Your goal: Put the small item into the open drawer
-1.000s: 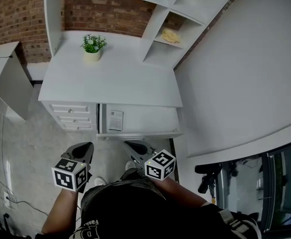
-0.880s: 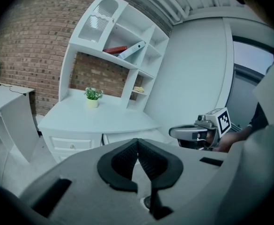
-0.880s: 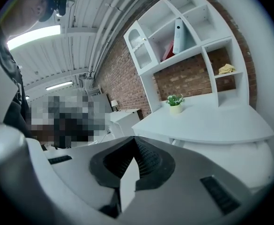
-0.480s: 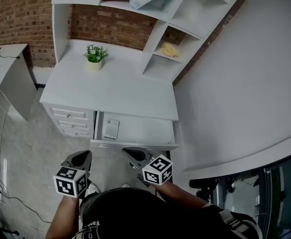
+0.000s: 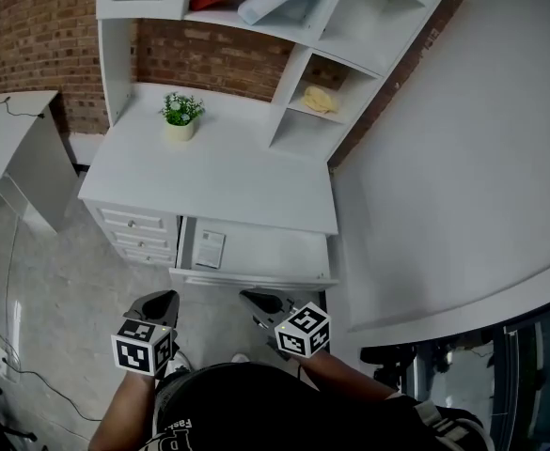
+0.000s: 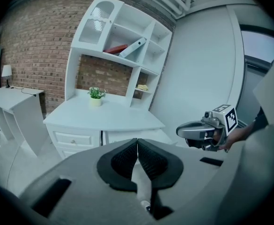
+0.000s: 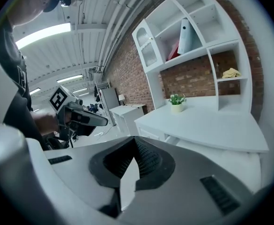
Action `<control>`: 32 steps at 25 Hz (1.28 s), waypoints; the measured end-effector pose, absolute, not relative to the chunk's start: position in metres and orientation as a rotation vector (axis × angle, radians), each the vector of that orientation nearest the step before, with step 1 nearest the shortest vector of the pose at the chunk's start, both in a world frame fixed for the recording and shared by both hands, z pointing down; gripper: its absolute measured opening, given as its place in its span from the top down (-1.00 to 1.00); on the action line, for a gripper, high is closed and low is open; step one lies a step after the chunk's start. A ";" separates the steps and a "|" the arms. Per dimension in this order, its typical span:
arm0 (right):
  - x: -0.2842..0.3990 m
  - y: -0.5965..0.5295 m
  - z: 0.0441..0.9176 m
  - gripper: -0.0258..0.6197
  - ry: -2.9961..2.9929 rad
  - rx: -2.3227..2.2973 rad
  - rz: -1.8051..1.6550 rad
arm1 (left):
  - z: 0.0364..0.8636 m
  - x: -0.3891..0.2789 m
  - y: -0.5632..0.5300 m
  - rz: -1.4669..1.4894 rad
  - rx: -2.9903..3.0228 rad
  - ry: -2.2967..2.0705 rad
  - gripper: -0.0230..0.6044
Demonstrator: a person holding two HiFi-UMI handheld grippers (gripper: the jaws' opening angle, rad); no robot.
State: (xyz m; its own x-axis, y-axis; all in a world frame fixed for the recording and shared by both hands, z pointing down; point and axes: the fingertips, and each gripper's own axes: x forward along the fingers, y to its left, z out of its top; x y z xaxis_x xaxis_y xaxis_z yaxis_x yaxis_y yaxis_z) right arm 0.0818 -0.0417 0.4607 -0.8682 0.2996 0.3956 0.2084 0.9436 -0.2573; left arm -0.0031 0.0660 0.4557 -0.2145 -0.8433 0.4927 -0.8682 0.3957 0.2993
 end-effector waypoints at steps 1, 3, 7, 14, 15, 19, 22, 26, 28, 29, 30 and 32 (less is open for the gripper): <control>0.083 -0.043 0.461 0.91 -2.660 -0.359 0.298 | 0.455 -0.003 0.065 0.058 1.459 -2.069 0.87; 0.083 -0.046 0.461 0.91 -2.664 -0.350 0.313 | 0.454 -0.002 0.064 0.064 1.460 -2.069 0.87; 0.084 -0.048 0.462 0.91 -2.665 -0.344 0.319 | 0.456 -0.001 0.065 0.074 1.454 -2.066 0.87; 0.080 -0.048 0.461 0.91 -2.660 -0.343 0.359 | 0.456 -0.002 0.065 0.066 1.461 -2.061 0.87; 0.080 -0.048 0.461 0.91 -2.657 -0.342 0.362 | 0.455 -0.003 0.065 0.065 1.460 -2.061 0.87; 0.079 -0.049 0.462 0.91 -2.650 -0.346 0.359 | 0.455 -0.004 0.065 0.072 1.458 -2.063 0.87; 0.077 -0.049 0.463 0.91 -2.652 -0.344 0.358 | 0.455 -0.006 0.065 0.068 1.456 -2.069 0.87; 0.075 -0.048 0.464 0.91 -2.646 -0.342 0.354 | 0.456 -0.008 0.066 0.065 1.454 -2.068 0.87; 0.074 -0.049 0.466 0.91 -2.637 -0.332 0.349 | 0.455 -0.010 0.067 0.061 1.453 -2.070 0.87; 0.074 -0.050 0.468 0.91 -2.631 -0.325 0.349 | 0.455 -0.010 0.067 0.060 1.452 -2.070 0.87; 0.074 -0.051 0.469 0.91 -2.627 -0.320 0.352 | 0.455 -0.011 0.068 0.059 1.451 -2.071 0.87; 0.074 -0.051 0.471 0.91 -2.622 -0.315 0.355 | 0.455 -0.011 0.068 0.056 1.451 -2.072 0.87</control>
